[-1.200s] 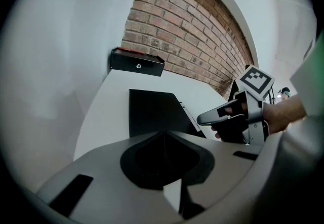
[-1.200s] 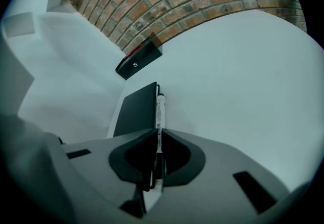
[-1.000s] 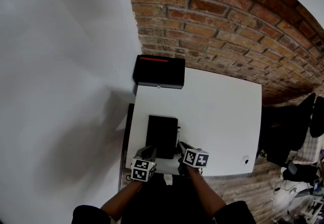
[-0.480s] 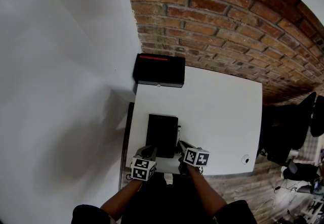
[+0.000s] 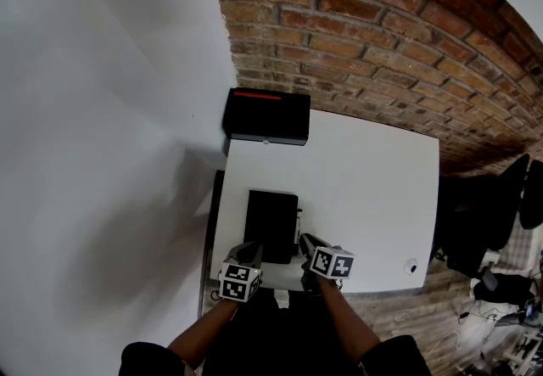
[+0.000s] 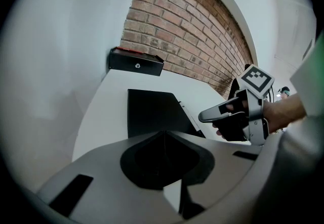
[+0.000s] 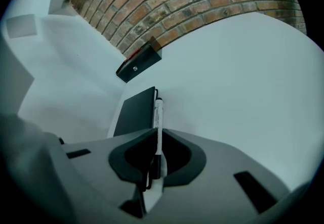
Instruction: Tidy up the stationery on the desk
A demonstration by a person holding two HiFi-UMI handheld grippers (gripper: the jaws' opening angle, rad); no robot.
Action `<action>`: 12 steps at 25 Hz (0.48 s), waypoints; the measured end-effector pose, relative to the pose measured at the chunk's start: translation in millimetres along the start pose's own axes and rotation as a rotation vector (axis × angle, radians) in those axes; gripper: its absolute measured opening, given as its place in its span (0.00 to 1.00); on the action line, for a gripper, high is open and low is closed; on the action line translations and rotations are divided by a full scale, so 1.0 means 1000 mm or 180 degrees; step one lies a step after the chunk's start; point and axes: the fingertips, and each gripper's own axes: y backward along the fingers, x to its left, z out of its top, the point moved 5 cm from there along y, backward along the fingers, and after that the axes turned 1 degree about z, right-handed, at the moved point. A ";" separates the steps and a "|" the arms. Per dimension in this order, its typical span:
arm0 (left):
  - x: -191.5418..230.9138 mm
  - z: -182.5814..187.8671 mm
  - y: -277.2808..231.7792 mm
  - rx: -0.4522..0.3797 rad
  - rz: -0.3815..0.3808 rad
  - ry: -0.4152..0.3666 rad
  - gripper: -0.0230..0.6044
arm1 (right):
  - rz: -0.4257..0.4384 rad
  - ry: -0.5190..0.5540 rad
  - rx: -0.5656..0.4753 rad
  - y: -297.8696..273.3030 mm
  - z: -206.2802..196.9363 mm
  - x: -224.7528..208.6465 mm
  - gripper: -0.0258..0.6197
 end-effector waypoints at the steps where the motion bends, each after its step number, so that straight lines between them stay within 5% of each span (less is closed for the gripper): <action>1: -0.001 0.001 0.000 -0.0001 0.0001 -0.0006 0.07 | -0.0002 0.0013 0.0017 0.000 0.000 -0.001 0.10; 12: -0.008 0.005 0.002 -0.0132 -0.0034 -0.0104 0.07 | -0.0144 0.0117 -0.0143 0.013 -0.001 -0.001 0.10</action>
